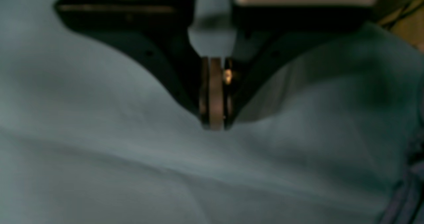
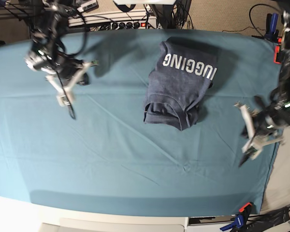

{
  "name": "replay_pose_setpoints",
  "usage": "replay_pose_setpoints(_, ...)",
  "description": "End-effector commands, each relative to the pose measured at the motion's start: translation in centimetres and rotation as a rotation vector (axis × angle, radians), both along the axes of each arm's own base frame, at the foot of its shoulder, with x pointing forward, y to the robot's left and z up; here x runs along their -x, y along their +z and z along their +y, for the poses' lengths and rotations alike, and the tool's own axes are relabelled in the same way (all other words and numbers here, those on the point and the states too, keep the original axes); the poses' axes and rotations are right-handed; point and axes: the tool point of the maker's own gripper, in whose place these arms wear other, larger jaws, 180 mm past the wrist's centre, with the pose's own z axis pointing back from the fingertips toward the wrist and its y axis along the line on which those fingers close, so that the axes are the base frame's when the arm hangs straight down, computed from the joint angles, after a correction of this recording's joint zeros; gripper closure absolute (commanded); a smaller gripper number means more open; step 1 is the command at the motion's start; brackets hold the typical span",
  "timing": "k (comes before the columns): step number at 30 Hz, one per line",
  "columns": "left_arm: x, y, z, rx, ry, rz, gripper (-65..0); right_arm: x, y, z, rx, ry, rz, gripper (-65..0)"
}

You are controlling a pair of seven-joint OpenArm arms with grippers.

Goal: Fold the T-shirt properly

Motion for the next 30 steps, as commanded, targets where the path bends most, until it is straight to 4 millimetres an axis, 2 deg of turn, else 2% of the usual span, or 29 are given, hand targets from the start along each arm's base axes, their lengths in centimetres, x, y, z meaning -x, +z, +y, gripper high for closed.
replay_pose_setpoints(1,0.3,1.6,1.6,-0.018,0.017,-0.032,0.0,0.1,1.7,-1.0,0.022,-0.012,-0.061,0.0)
replay_pose_setpoints(5,4.9,1.7,5.0,-0.077,0.071,0.013,0.0,4.9,4.0,-6.4,0.177,-0.118,-0.057,0.0)
replay_pose_setpoints(8,10.4,0.1,6.5,-0.117,0.08,0.115,0.0,10.5,5.3,-10.2,0.307,-0.203,0.023,0.0)
replay_pose_setpoints(13,20.1,-2.8,6.7,-0.059,0.181,0.292,0.0,18.3,8.1,-15.3,0.453,-0.332,0.151,0.0)
replay_pose_setpoints(17,28.7,-5.5,5.5,0.019,0.252,0.499,0.0,23.1,8.3,-17.5,0.507,-0.38,0.288,0.0)
replay_pose_setpoints(20,34.2,-6.6,3.5,0.112,0.276,0.644,0.0,25.7,6.4,-18.2,0.46,-0.412,0.372,0.0)
replay_pose_setpoints(23,38.9,-7.1,2.0,0.188,0.288,0.77,0.0,29.3,2.9,-18.9,0.366,-0.479,0.491,0.0)
replay_pose_setpoints(26,42.4,-8.3,1.3,0.23,0.335,0.87,0.0,32.9,-1.3,-19.2,0.259,-0.51,0.621,0.0)
replay_pose_setpoints(30,47.1,-11.3,-0.4,0.285,0.366,1.005,0.0,36.8,-6.4,-19.9,0.181,-0.531,0.791,0.0)
